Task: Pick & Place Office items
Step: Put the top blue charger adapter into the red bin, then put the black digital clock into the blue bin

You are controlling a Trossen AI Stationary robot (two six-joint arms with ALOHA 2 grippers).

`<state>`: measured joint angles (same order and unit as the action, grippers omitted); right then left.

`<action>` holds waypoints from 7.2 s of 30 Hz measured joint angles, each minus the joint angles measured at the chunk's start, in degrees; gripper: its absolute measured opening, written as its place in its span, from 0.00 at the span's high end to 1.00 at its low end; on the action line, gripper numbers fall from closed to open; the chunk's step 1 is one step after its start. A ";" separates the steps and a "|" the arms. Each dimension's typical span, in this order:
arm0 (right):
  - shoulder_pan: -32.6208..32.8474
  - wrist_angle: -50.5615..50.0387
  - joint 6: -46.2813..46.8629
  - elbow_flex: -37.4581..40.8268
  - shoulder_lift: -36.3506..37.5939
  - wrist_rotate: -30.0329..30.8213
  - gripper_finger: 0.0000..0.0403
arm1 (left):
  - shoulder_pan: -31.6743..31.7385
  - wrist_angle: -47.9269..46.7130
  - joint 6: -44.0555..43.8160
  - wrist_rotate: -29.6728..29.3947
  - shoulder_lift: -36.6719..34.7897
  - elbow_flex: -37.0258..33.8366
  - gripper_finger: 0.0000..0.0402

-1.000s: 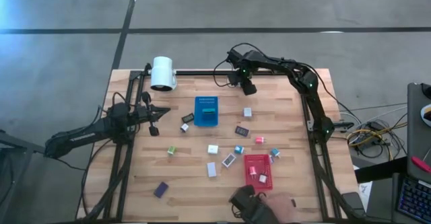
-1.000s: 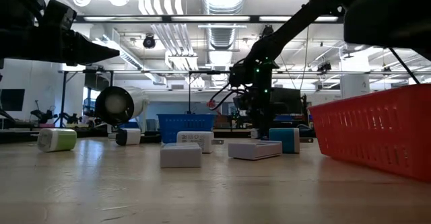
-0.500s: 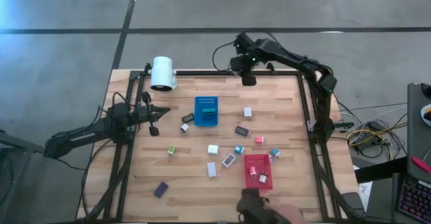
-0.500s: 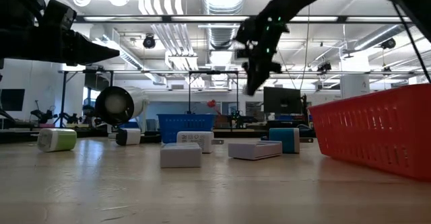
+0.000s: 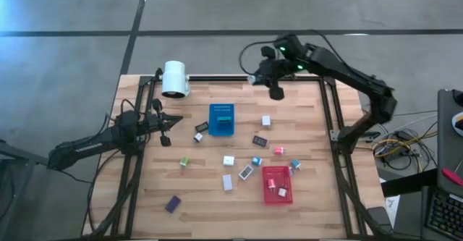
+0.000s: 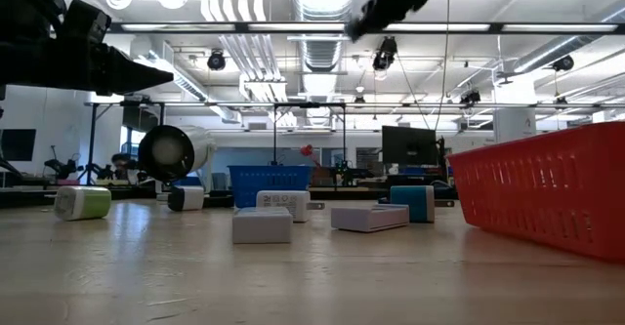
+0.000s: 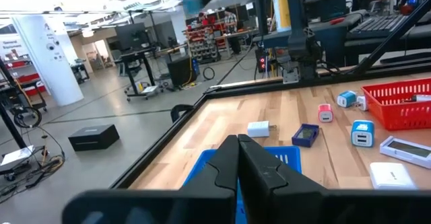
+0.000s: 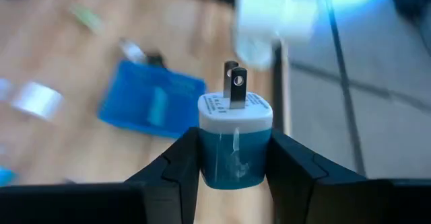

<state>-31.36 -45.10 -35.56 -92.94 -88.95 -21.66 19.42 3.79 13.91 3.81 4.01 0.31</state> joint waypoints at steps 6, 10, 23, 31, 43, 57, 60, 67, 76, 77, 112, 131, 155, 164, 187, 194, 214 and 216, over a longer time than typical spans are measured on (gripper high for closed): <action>1.93 11.92 8.63 12.55 13.99 -8.78 0.69 | 0.00 0.43 0.90 -0.02 0.00 0.00 0.97; 3.55 21.11 16.87 22.98 24.05 -5.57 0.69 | 0.00 1.63 1.89 -0.17 0.00 0.00 0.98; 15.86 41.34 38.66 54.71 52.20 16.04 0.69 | -0.01 1.99 2.14 -0.41 0.00 -0.01 0.97; 21.42 54.99 35.73 70.49 64.27 16.78 0.69 | -0.02 1.99 1.99 -0.43 0.00 0.00 0.98; 21.36 63.36 37.29 85.85 79.65 22.98 0.69 | -0.02 1.88 1.99 -0.46 0.00 -0.02 0.97; 21.34 62.56 34.15 92.43 81.35 27.30 0.69 | -0.02 1.73 2.39 -0.54 0.00 0.00 0.97; 21.34 62.11 33.07 92.43 81.32 27.08 0.69 | -0.02 1.70 2.38 -0.57 0.00 -0.02 0.98; 21.34 62.05 32.35 92.43 81.33 26.33 0.70 | -0.02 1.73 2.86 -0.57 0.00 -0.02 0.97; 21.34 62.16 32.49 92.43 81.33 25.52 0.69 | -0.02 1.72 2.77 -0.54 0.00 -0.02 0.97; 21.34 62.16 32.53 92.43 81.33 25.50 0.69 | -0.02 1.72 2.75 -0.52 0.00 0.00 0.97; 46.71 -4.54 34.46 26.86 16.14 21.72 0.70 | 0.00 0.42 1.07 -0.43 0.00 -0.01 0.97; 54.63 -21.53 35.67 15.45 -13.73 16.73 0.69 | 0.00 0.44 1.31 -0.46 0.02 -0.01 0.98; 54.74 -16.29 33.41 15.82 -19.17 12.15 0.67 | -0.02 0.44 1.31 -0.46 0.06 -0.02 0.97; 54.72 -16.02 33.52 15.84 -19.17 12.14 0.55 | -0.02 0.44 1.31 -0.46 0.07 -0.02 0.97; 52.00 -14.64 26.47 11.81 1.69 25.97 0.73 | 0.01 0.44 1.31 -0.48 0.17 -0.02 0.97; 44.71 5.73 20.83 22.78 23.25 20.48 0.94 | 0.00 0.44 1.31 -0.50 0.17 -0.02 0.97; 19.12 46.91 38.45 69.39 64.81 11.88 0.98 | 0.00 0.44 2.38 -0.50 0.17 0.00 0.97; 19.26 47.54 38.34 72.71 67.34 14.39 0.98 | -0.02 0.44 2.38 -0.50 0.17 -0.02 0.97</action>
<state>-12.10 2.44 2.79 -20.23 -21.61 -7.27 19.40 4.23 16.29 3.31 4.19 0.30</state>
